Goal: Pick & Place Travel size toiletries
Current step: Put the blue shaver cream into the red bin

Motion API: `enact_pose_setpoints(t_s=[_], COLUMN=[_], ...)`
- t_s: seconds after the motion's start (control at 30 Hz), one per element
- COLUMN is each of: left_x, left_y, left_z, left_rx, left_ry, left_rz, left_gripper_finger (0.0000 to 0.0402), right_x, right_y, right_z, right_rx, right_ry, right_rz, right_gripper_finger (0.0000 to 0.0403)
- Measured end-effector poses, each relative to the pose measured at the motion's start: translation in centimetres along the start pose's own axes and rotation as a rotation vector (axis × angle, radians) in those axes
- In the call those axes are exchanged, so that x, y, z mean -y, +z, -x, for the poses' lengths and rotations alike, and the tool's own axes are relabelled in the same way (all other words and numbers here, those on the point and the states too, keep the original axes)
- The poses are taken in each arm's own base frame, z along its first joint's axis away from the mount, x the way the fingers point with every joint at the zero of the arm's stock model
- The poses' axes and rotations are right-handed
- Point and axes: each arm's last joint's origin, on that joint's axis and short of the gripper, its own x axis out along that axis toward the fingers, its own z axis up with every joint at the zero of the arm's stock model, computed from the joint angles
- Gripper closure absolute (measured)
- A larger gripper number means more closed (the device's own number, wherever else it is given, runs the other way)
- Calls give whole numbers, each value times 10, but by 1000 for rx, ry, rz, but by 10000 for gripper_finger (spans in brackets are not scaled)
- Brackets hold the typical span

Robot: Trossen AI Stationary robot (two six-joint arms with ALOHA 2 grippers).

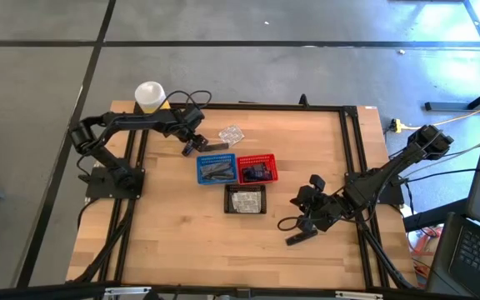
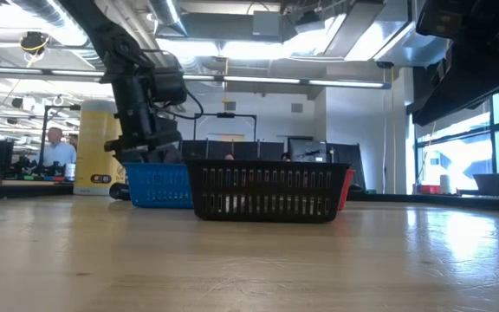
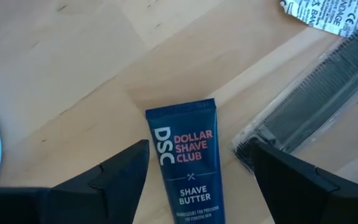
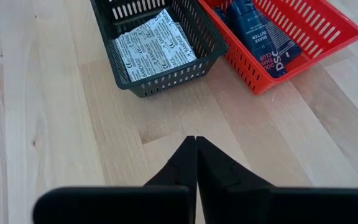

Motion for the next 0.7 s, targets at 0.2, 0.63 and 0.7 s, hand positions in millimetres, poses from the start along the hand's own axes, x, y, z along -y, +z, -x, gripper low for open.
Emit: enact_pose_setpoints(t_s=[0.2, 0.63, 0.7], left_x=[-1, 0, 0], left_y=[-1, -2, -2], left_z=[0, 0, 0], left_rx=[-12, -14, -21], left_ry=[15, 10, 7], left_rz=[10, 7, -17], left_gripper_finger=[125, 125, 125], right_x=[0, 0, 0], right_y=[0, 0, 0], right_z=[0, 0, 0], right_rx=[0, 1, 0], right_ry=[0, 1, 1], right_rz=[-1, -4, -4], right_gripper_finger=[394, 395, 399])
